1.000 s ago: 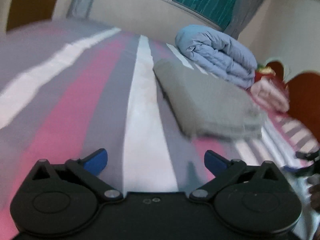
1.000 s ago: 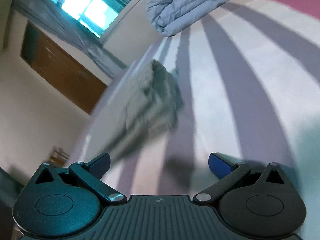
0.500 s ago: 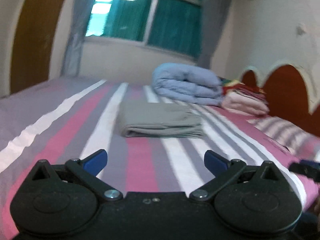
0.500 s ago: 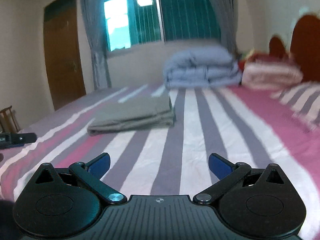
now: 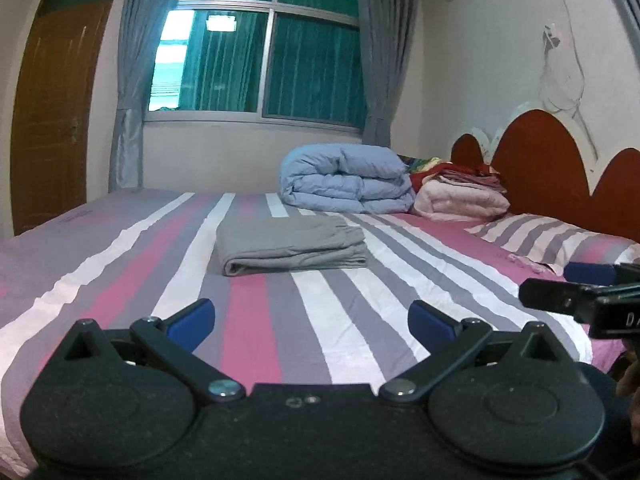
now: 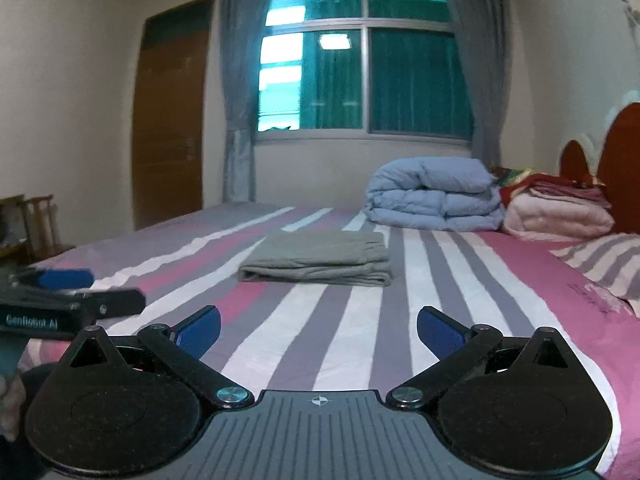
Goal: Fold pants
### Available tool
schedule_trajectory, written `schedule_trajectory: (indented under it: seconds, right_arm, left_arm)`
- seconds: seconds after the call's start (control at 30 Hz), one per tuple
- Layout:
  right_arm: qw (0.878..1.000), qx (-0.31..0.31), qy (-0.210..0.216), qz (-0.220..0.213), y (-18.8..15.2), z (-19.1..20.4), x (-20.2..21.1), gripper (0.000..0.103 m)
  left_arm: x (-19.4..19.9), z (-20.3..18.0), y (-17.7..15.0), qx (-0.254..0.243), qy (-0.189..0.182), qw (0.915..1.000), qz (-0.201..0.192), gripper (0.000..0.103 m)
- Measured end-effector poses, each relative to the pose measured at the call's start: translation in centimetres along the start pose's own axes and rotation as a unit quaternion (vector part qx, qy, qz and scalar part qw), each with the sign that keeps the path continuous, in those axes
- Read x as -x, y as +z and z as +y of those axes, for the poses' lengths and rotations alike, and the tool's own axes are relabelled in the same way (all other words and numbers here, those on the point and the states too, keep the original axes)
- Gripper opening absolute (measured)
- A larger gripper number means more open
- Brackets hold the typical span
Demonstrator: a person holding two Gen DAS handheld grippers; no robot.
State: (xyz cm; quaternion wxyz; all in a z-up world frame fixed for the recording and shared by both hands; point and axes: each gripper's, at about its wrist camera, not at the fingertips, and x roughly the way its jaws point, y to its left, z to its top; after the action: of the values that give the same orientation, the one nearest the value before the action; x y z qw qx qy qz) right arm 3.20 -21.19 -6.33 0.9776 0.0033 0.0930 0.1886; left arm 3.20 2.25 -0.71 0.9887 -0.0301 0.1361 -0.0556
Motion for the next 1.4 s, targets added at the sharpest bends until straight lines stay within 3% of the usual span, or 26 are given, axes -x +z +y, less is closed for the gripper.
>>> schedule_trajectory:
  seconds: [0.23, 1.4]
  right_arm:
    - [0.998, -0.054, -0.011, 0.014, -0.2, -2.0, -1.1, 0.103]
    - [0.999, -0.045, -0.011, 0.021, -0.4, -1.9, -1.0, 0.103]
  left_arm:
    - [0.0, 0.7, -0.4, 0.016, -0.005, 0.9999, -0.004, 0.097]
    - [0.4, 0.5, -0.7, 0.009, -0.008, 0.9999, -0.008, 0.097]
